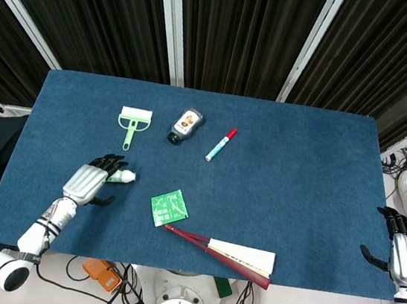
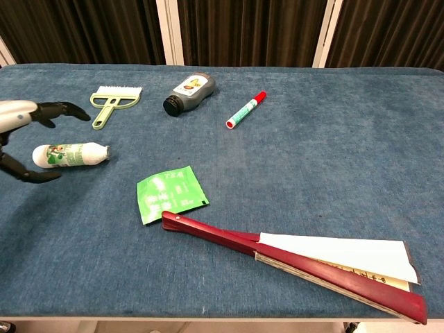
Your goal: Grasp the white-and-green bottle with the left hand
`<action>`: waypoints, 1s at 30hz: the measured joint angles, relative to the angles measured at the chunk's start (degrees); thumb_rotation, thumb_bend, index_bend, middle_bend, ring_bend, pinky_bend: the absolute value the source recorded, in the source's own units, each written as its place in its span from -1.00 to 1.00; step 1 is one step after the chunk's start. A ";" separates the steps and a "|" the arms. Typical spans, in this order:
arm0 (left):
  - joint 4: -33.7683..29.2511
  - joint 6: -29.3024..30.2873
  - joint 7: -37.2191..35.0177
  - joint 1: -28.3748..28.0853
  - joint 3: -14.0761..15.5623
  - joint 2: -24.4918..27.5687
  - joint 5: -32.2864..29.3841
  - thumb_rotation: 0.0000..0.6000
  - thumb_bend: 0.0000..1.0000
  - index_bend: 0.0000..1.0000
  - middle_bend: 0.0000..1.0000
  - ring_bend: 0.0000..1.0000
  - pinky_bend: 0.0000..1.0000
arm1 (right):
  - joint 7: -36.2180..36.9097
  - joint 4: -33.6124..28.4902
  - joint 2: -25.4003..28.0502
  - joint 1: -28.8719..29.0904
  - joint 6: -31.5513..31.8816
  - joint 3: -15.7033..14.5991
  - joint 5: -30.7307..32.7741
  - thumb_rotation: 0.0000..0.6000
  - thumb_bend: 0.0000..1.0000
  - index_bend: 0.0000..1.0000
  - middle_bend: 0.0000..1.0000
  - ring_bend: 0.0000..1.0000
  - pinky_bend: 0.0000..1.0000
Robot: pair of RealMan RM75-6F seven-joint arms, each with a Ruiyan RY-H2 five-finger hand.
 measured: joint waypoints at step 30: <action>14.58 -1.97 -6.66 -3.55 0.63 -5.86 -3.14 1.00 -0.40 -0.37 -0.30 -0.87 -0.70 | -0.85 -0.05 -0.11 0.25 -0.16 0.02 0.38 1.00 -0.35 -0.55 -0.58 -0.58 -0.63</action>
